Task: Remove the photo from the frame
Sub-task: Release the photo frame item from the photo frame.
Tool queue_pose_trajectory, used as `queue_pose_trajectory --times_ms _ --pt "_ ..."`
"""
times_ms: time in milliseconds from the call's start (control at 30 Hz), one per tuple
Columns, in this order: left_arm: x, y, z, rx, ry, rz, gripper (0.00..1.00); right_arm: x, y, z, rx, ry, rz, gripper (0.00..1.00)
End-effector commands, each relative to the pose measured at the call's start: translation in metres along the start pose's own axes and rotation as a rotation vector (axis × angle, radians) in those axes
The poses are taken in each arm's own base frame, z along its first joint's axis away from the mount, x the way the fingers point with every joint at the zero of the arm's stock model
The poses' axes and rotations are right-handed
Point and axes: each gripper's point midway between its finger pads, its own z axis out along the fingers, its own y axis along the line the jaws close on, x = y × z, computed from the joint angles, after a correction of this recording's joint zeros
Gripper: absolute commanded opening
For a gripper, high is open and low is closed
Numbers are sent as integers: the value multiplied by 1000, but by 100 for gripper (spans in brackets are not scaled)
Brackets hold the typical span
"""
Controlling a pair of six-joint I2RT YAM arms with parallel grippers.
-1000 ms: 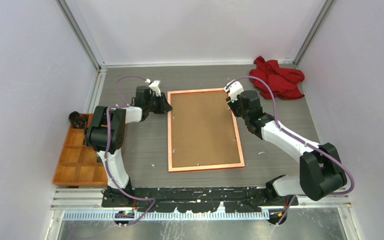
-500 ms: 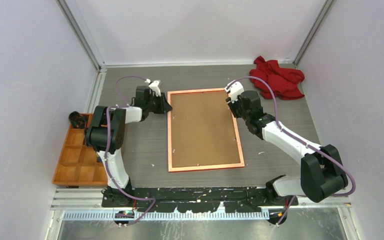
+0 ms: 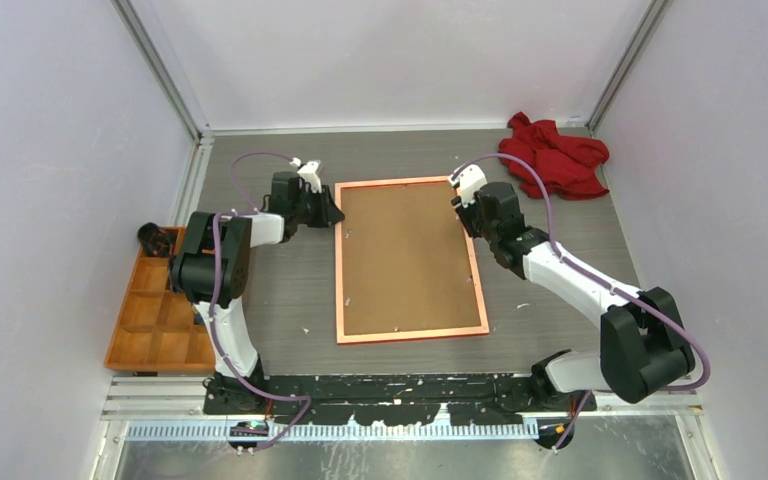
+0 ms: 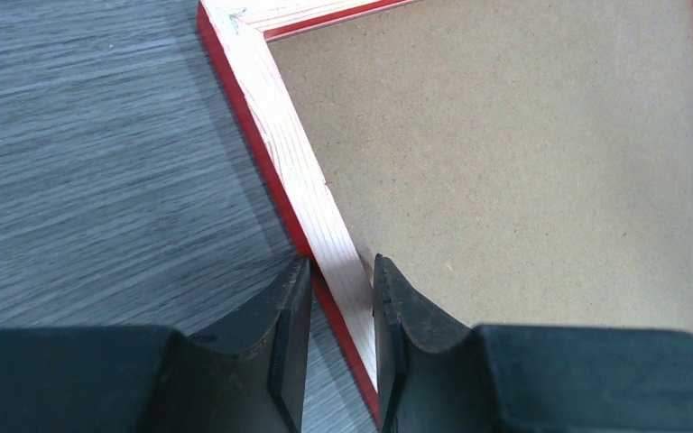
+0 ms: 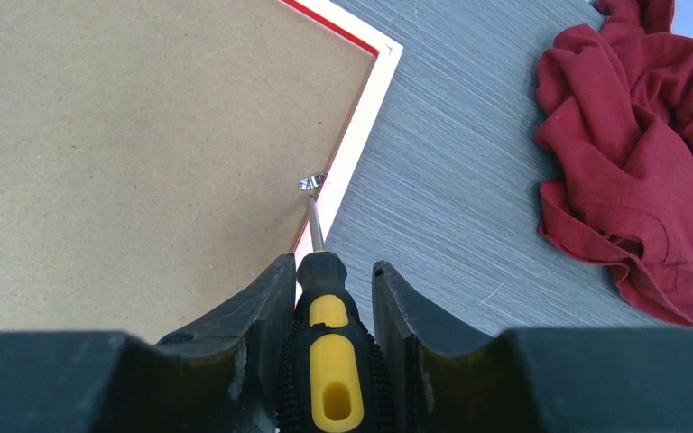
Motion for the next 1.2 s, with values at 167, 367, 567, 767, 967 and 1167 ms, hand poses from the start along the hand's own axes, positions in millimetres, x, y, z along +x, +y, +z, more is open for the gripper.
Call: queue_pose_trajectory --times_ms 167,367,567,767,967,1167 --pt "3 -12 -7 57 16 31 21 -29 -10 5 90 -82 -47 1" --pt "3 -12 -7 60 16 31 21 -30 -11 4 98 -86 -46 1" --pt "3 -12 -7 58 16 31 22 -29 -9 6 96 -82 -51 1" --pt "2 -11 -7 58 16 30 21 -27 -7 6 85 -73 -59 1" --pt "3 -12 -7 58 17 30 21 -25 1 6 36 -55 -59 1" --pt "3 -11 -7 58 16 30 21 -23 0 7 44 -47 -66 1"
